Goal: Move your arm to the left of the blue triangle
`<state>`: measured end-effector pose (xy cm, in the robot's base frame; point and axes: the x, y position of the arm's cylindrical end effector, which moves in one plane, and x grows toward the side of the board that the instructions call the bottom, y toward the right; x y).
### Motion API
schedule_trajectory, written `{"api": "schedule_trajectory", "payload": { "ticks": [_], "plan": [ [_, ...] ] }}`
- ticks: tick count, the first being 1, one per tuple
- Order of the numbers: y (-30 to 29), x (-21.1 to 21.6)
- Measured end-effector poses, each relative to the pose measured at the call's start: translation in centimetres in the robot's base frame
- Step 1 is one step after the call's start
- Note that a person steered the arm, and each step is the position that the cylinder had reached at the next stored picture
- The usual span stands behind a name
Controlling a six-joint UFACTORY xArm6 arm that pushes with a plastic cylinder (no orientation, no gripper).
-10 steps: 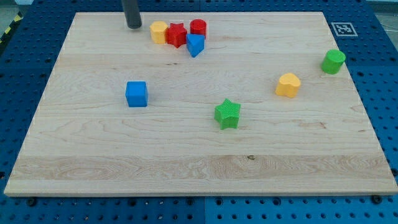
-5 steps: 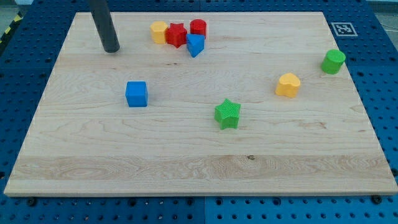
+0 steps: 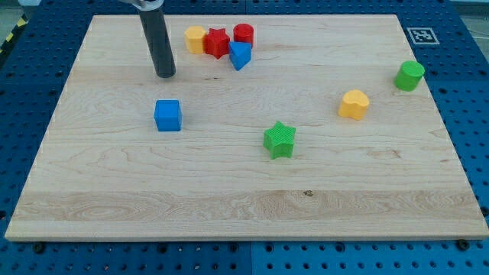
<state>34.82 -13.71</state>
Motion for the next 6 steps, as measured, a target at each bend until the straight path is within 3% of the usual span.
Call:
{"api": "schedule_trajectory", "payload": {
  "ticks": [1,3,6],
  "plan": [
    [0.0,0.0],
    [6.1,-1.5],
    [7.5,-3.2]
  ]
}}
